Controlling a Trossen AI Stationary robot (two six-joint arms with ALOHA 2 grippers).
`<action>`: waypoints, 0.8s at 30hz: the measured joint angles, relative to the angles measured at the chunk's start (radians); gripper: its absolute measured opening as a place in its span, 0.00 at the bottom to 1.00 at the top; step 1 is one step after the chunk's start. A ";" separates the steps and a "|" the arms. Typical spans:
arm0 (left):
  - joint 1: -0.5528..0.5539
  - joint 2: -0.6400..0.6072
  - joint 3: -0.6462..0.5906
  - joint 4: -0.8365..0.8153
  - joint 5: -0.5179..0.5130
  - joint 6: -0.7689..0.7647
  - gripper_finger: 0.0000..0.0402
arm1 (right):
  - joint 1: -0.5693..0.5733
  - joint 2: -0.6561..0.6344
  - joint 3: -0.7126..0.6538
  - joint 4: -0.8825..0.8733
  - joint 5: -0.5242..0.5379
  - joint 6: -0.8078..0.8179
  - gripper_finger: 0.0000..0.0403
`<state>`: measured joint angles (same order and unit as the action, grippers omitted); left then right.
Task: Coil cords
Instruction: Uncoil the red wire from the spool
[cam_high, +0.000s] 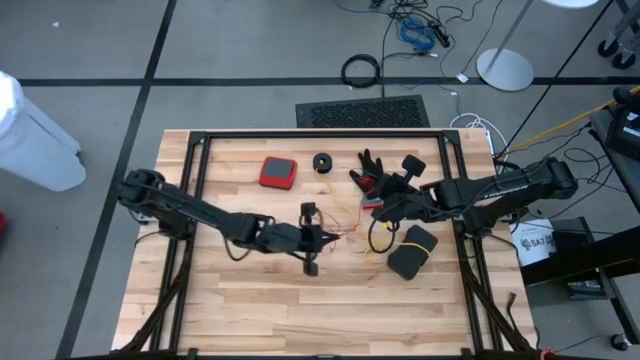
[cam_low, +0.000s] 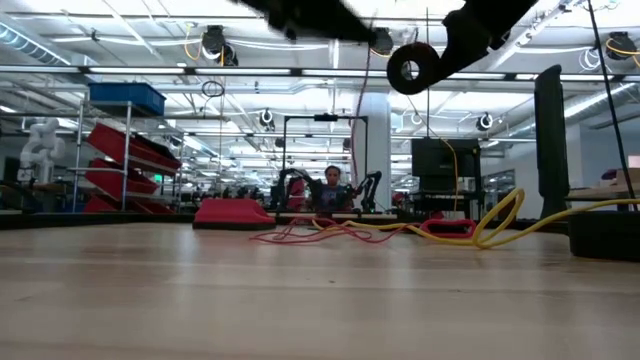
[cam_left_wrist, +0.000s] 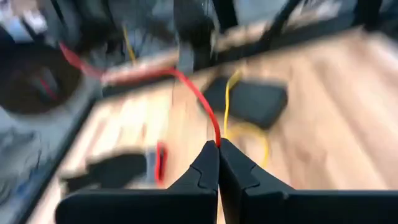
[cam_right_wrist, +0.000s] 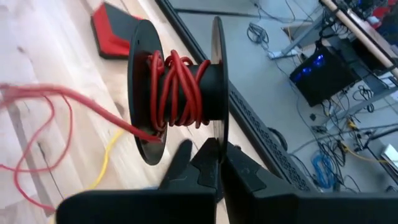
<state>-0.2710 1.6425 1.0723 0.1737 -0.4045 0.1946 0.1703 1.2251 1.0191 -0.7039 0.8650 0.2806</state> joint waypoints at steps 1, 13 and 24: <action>0.008 0.014 0.000 -0.027 -0.012 -0.016 0.00 | 0.000 0.000 0.000 0.018 0.000 -0.012 0.00; 0.138 0.097 -0.001 -0.189 -0.130 -0.085 0.00 | 0.006 0.000 0.000 0.108 -0.004 -0.087 0.00; 0.197 0.095 -0.001 -0.273 -0.073 -0.156 0.29 | 0.035 -0.007 0.000 0.080 0.000 -0.083 0.00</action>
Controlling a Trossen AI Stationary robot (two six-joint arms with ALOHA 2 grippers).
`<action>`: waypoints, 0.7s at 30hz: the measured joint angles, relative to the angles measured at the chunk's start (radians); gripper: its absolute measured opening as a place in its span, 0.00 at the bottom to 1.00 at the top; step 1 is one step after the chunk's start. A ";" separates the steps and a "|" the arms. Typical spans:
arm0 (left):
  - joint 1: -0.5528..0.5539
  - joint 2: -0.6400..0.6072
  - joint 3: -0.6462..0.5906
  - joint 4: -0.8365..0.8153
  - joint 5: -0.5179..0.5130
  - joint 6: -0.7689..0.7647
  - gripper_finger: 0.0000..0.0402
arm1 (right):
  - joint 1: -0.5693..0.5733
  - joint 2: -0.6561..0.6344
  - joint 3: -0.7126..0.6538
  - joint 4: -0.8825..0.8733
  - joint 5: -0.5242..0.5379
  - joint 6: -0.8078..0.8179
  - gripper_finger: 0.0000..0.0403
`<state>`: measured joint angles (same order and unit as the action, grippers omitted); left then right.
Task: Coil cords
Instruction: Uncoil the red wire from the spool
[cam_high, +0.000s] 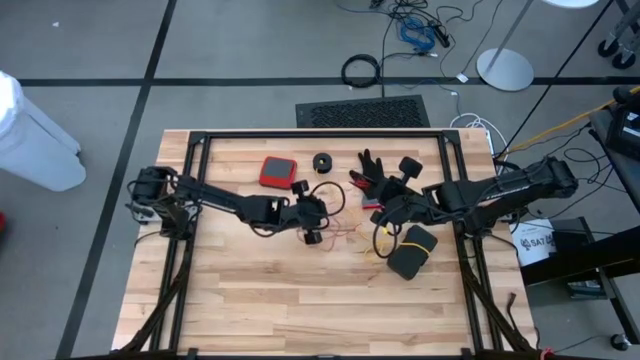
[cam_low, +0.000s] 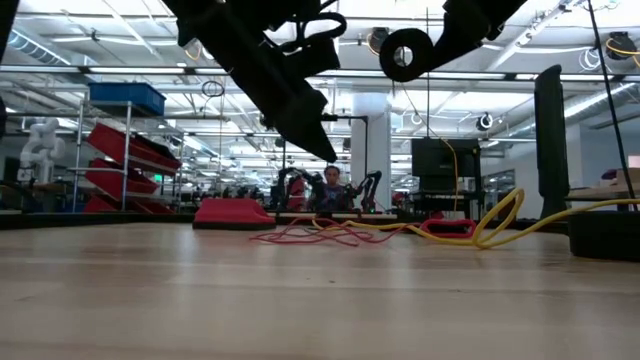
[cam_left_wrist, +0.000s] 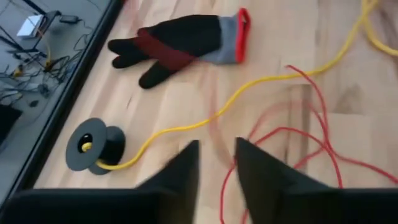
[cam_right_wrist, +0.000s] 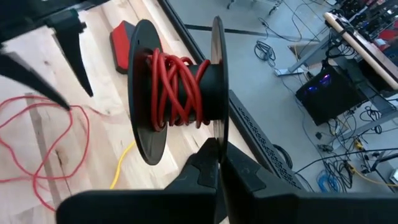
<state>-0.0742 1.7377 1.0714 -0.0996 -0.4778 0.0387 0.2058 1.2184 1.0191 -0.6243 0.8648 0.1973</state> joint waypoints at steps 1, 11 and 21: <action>-0.005 -0.002 0.000 -0.004 0.000 0.000 0.35 | 0.000 -0.003 0.000 -0.005 0.000 0.003 0.00; -0.072 -0.043 0.000 0.225 0.046 0.025 0.71 | 0.013 -0.032 0.000 -0.031 -0.002 0.045 0.00; -0.032 -0.041 0.000 0.502 -0.042 0.103 0.68 | 0.045 -0.031 0.000 0.023 -0.008 0.028 0.00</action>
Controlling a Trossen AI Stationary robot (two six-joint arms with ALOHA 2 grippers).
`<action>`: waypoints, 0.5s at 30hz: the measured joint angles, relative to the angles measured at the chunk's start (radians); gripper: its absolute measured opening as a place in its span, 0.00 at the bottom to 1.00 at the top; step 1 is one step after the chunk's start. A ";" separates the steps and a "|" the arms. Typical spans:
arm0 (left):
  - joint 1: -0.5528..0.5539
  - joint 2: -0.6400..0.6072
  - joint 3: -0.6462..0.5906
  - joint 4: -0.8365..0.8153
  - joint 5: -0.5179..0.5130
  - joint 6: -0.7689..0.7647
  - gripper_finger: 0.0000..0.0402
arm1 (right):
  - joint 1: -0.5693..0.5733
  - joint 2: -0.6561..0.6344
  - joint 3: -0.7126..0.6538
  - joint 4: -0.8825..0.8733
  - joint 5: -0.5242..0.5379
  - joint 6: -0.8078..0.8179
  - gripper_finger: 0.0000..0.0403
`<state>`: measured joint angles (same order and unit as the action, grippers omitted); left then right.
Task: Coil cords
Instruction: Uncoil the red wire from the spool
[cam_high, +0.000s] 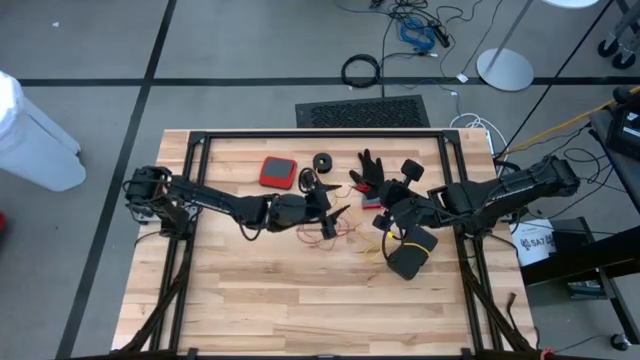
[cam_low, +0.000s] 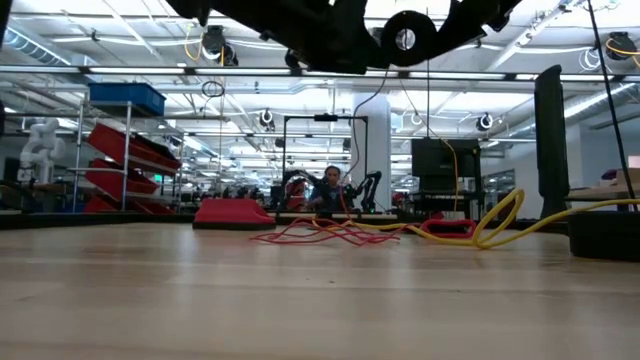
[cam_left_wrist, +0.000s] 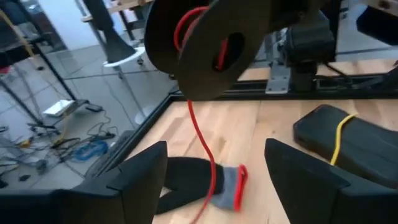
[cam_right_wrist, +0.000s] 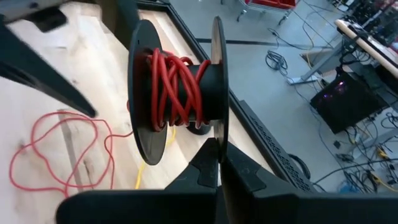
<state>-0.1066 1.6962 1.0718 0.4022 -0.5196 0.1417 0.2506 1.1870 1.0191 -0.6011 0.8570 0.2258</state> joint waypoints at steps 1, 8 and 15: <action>0.007 0.000 0.000 0.001 0.016 -0.005 0.67 | 0.001 0.000 0.000 0.002 0.000 -0.002 0.00; 0.041 0.002 0.000 0.012 0.039 -0.029 0.56 | 0.000 0.000 0.000 0.013 0.000 -0.004 0.00; 0.054 0.002 0.000 0.039 0.099 -0.031 0.52 | 0.000 0.001 0.000 0.076 -0.028 -0.025 0.00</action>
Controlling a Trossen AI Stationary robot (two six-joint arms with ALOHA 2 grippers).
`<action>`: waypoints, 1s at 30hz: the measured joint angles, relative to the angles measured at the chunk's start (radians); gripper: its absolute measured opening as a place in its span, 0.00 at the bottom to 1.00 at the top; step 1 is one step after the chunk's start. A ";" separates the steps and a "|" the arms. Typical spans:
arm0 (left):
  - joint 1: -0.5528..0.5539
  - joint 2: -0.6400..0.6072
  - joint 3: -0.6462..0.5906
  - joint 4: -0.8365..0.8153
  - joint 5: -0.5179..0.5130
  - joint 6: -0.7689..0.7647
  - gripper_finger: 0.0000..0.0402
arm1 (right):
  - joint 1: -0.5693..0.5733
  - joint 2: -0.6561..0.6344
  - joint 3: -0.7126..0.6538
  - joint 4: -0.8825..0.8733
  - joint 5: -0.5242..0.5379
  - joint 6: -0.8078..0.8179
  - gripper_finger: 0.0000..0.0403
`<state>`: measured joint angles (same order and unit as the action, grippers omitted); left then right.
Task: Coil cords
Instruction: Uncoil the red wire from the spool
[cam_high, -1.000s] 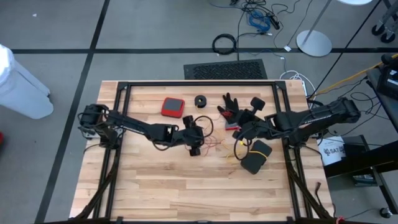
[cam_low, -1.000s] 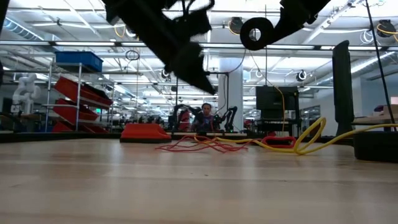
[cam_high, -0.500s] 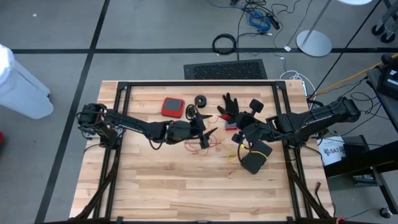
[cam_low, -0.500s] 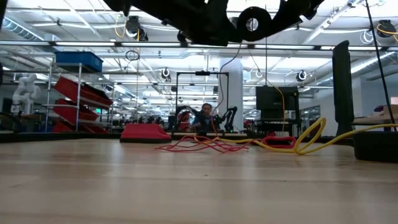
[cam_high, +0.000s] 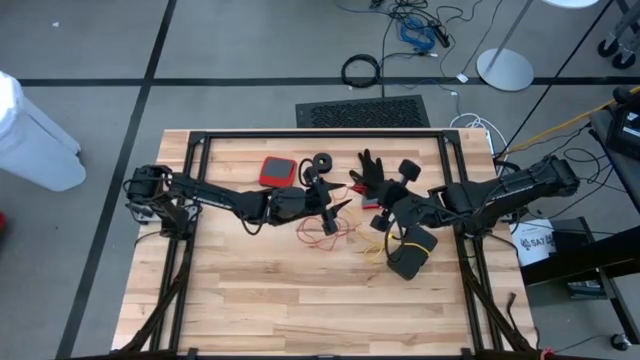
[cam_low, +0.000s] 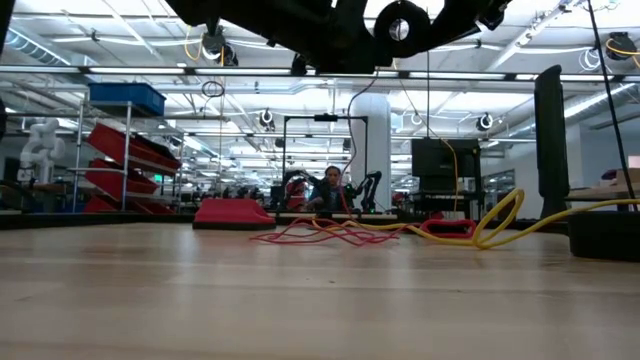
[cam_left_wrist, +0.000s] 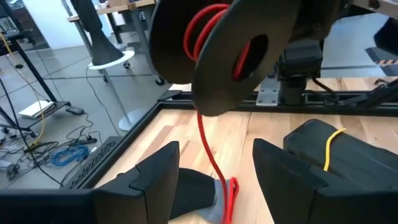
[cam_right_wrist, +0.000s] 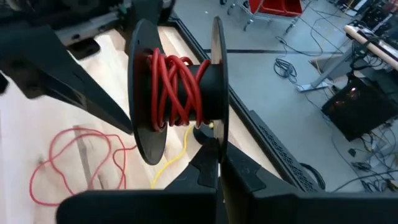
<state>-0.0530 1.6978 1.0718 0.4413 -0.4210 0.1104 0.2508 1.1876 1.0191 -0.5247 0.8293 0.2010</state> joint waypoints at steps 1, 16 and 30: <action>0.001 0.000 0.000 0.000 0.000 0.000 0.52 | 0.000 0.003 0.000 0.009 -0.001 -0.004 0.00; 0.000 0.001 0.000 -0.014 -0.059 0.002 0.34 | -0.001 0.047 0.000 0.016 -0.020 -0.008 0.00; -0.015 0.001 0.000 -0.014 -0.130 0.079 0.01 | 0.000 0.047 0.000 -0.010 -0.022 -0.006 0.00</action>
<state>-0.0680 1.6985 1.0718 0.4277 -0.5508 0.1897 0.2508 1.2350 1.0195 -0.5350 0.8076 0.1950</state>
